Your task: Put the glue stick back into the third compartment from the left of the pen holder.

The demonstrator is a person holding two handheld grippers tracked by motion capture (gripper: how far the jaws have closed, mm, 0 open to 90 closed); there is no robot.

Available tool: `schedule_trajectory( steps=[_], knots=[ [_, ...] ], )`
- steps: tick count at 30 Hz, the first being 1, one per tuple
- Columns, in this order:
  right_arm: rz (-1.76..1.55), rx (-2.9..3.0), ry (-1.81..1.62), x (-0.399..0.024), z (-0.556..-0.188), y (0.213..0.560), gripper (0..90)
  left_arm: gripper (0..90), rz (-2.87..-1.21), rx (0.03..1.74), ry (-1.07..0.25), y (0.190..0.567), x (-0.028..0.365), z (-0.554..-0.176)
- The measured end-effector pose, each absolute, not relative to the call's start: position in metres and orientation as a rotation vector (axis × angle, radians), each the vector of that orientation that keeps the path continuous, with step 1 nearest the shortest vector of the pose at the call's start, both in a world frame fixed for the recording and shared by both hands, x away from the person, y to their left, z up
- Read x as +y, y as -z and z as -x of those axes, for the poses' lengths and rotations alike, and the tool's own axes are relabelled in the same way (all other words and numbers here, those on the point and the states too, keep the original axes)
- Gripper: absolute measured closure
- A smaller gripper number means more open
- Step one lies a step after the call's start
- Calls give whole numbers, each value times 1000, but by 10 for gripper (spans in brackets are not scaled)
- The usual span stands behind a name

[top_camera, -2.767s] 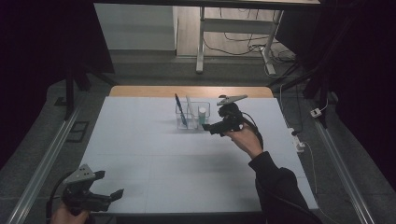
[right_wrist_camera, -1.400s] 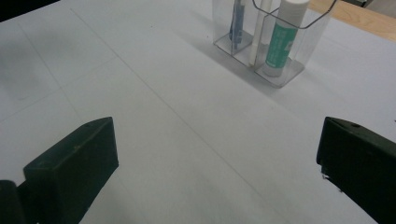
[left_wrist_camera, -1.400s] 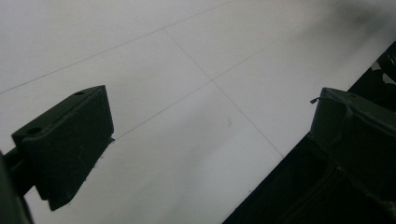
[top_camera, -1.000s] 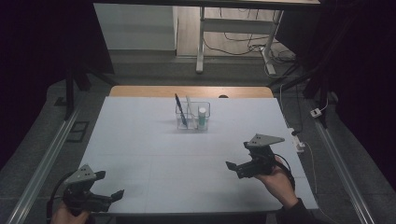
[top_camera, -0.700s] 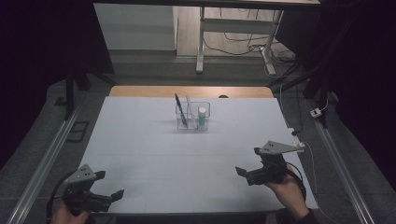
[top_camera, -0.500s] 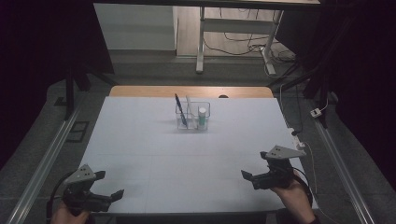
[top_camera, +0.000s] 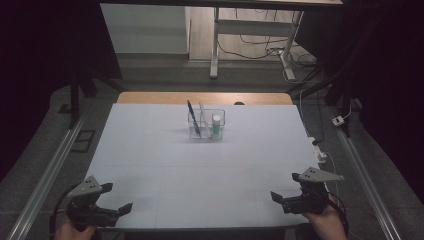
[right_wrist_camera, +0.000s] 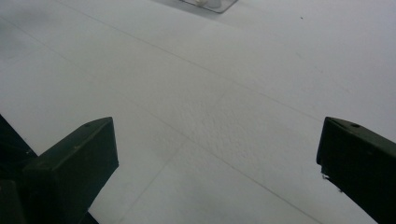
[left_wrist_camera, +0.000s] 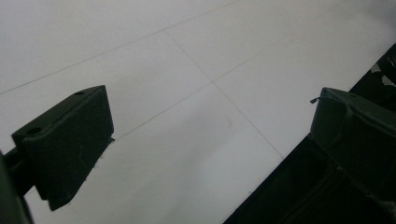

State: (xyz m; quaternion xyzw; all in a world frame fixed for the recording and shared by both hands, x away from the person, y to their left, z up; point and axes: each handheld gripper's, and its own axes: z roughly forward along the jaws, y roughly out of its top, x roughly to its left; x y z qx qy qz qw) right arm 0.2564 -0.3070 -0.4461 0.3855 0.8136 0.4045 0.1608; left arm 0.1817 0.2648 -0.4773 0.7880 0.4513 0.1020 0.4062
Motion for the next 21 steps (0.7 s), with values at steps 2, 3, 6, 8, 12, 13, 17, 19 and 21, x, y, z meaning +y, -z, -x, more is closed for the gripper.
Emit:
schedule_trajectory(
  steps=[2,3,6,8,12,13,17,19,21],
  knots=[
    [-1122,2315,-1147,-311,-254,448,0,0,-1987,1138,-257,477,265,-182],
    [-1131,2310,-1150,-313,-254,448,0,0,-1987,1138,-257,477,265,-182],
    [-1157,2294,-1146,-320,-251,450,0,0,-1987,1139,-257,477,265,-182],
    [-1169,2289,-1136,-323,-249,451,0,0,-1986,1139,-257,477,265,-182],
    [-1185,2276,-1144,-328,-245,451,0,0,-1987,1140,-258,477,265,-182],
    [-1190,2274,-1139,-329,-244,451,0,0,-1987,1139,-258,477,265,-182],
    [-1195,2274,-1118,-332,-241,450,0,0,-1988,1140,-259,477,265,-181],
    [-1203,2279,-1110,-332,-240,450,0,0,-1989,1142,-260,478,265,-181],
    [-1214,2285,-1090,-333,-238,451,0,0,-1990,1142,-260,478,265,-181]
  ],
)
